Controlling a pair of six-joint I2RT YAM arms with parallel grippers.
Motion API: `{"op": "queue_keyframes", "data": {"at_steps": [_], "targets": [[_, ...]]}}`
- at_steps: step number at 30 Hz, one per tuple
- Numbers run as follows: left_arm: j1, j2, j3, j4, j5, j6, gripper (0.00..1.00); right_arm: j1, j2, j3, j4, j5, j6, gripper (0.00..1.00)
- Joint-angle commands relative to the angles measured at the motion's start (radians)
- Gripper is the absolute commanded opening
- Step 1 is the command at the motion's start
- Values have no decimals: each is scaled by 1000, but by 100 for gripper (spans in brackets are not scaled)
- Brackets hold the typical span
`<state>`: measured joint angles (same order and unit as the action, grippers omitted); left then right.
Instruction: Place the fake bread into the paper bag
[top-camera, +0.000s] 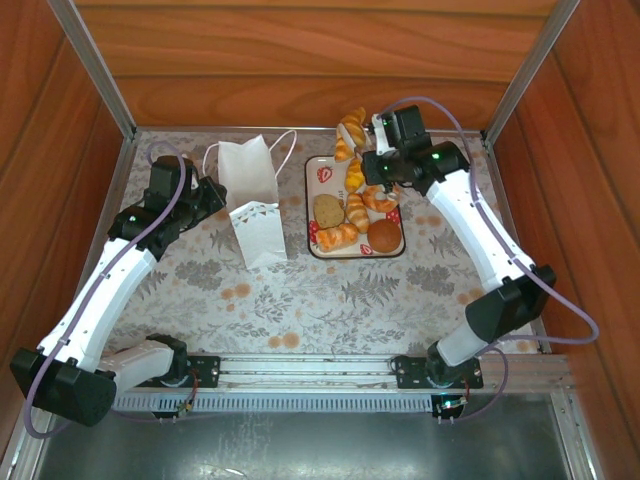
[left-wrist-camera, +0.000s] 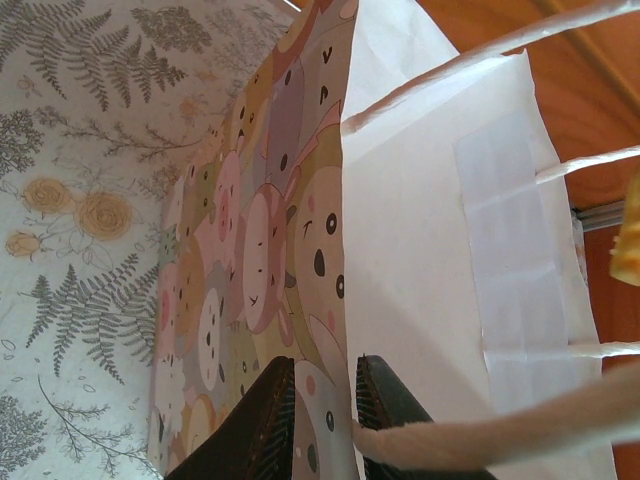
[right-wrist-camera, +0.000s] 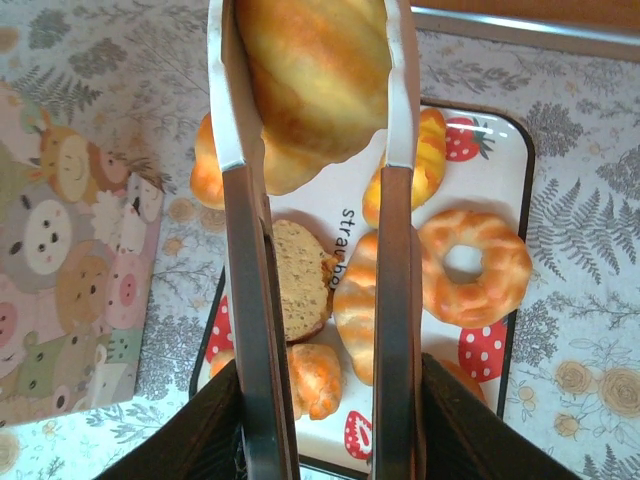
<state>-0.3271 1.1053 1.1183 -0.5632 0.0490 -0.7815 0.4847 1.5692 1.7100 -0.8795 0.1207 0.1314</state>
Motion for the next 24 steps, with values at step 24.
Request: {"op": "queue_keyframes", "data": {"at_steps": [24], "targets": [[10,-48,6,-12,-57,20,31,216,-48,333,-55,-24,-157,40]]}}
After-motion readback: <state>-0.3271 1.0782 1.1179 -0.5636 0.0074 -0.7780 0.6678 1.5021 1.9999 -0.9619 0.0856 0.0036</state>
